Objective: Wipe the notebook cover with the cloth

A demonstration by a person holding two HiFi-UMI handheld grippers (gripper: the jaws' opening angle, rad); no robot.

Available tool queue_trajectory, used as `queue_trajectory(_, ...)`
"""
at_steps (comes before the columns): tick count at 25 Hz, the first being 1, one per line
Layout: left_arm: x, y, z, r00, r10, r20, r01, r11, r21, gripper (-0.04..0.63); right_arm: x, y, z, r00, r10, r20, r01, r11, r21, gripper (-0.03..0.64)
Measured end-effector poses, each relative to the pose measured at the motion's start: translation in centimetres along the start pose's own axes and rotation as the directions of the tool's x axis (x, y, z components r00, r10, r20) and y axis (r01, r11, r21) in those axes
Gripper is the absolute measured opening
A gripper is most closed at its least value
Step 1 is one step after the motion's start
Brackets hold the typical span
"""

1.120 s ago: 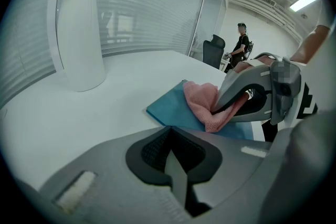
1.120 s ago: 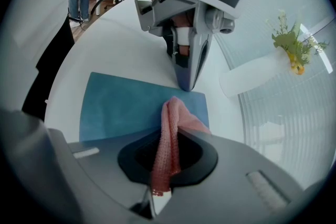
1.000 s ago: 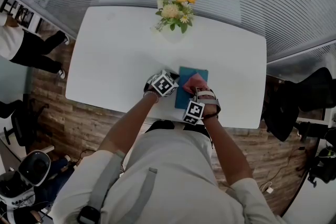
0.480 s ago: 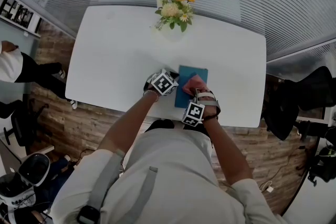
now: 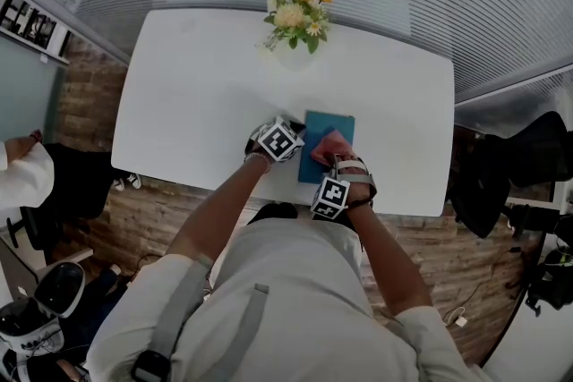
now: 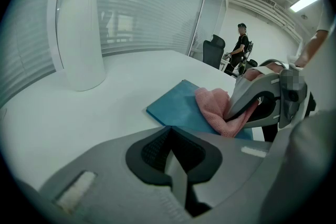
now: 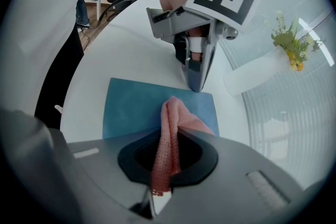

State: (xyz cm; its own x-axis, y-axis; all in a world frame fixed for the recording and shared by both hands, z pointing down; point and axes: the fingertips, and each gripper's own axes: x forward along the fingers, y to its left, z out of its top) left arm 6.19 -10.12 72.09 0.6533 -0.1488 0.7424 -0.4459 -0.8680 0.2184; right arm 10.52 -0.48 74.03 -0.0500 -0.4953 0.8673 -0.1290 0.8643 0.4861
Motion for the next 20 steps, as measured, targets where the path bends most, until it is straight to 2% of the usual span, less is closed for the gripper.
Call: queue_trajectory(20,-0.1,-0.2,0.1,1.0,-0.003,0.002,0.003,1.0,-0.002,0.003,-1.1,1.9,-0.1,0.999,0.049,0.015,-0.049,0.998,0.03,0.002)
